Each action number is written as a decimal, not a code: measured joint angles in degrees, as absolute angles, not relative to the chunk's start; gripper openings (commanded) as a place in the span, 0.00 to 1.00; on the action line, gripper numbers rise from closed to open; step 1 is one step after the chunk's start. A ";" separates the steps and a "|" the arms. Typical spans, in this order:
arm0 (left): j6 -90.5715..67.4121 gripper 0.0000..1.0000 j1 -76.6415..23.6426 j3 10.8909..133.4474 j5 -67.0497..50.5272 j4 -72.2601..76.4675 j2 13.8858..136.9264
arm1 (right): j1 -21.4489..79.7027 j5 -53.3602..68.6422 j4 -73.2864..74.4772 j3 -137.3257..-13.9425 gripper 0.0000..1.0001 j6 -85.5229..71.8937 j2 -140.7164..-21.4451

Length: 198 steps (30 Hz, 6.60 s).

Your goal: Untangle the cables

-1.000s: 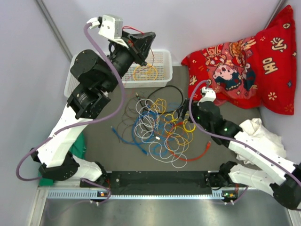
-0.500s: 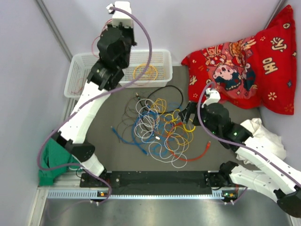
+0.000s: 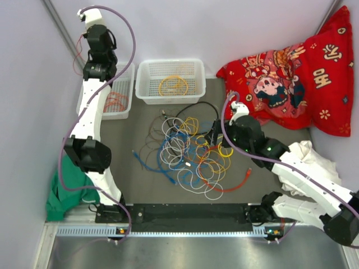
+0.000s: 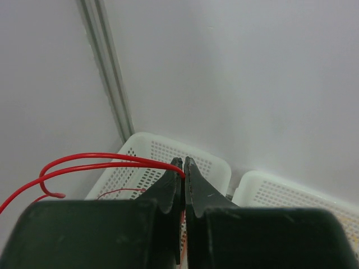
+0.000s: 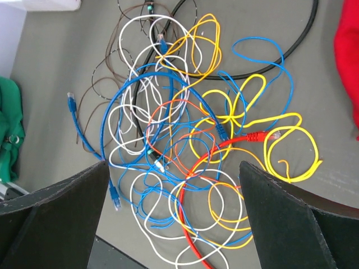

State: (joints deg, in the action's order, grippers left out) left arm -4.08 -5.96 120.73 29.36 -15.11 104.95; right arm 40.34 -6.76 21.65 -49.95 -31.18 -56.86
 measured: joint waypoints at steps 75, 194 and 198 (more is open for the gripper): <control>-37.06 0.92 -35.99 70.06 -6.72 -14.83 86.48 | 40.32 -4.93 21.76 -42.98 0.98 -34.79 -55.94; -33.04 0.50 -53.36 31.86 -14.85 32.71 50.98 | 58.33 -4.80 14.44 -59.86 0.00 -45.12 -52.42; -34.52 0.05 -53.36 31.88 -16.71 34.83 53.45 | 58.33 -4.84 14.37 -59.70 0.00 -45.19 -52.42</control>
State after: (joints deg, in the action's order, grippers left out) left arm -34.52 -53.36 31.88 -16.71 34.83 53.45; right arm 58.33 -4.84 14.37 -59.70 -45.19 -52.42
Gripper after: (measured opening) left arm 0.405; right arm 0.020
